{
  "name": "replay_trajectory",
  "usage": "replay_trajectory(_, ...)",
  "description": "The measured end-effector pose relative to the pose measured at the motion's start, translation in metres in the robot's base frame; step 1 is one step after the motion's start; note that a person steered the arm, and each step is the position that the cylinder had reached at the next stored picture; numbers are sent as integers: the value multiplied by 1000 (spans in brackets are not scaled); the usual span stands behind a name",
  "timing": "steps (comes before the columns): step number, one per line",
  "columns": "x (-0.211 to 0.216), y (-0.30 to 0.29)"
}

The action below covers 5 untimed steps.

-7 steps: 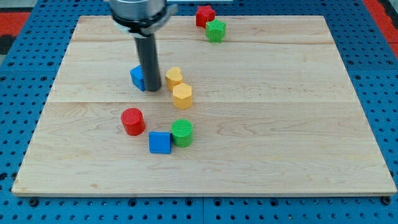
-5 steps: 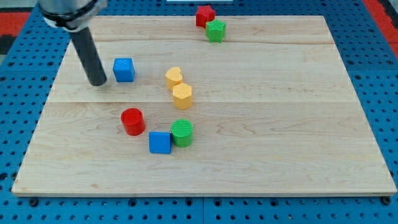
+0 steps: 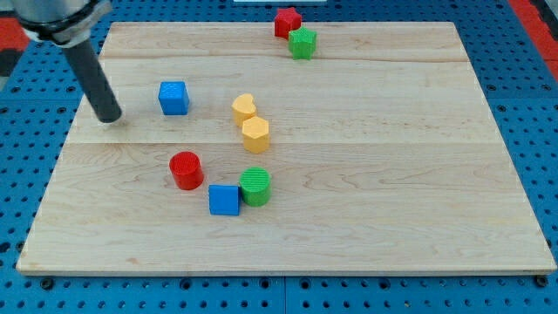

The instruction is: Push the blue cube to the top left of the board

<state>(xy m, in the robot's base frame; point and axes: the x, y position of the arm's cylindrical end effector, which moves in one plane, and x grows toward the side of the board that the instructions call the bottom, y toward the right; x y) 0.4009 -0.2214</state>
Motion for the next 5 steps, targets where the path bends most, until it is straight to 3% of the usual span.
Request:
replay_trajectory(2,-6,34)
replay_trajectory(3,-10,17)
replay_trajectory(5,0,77)
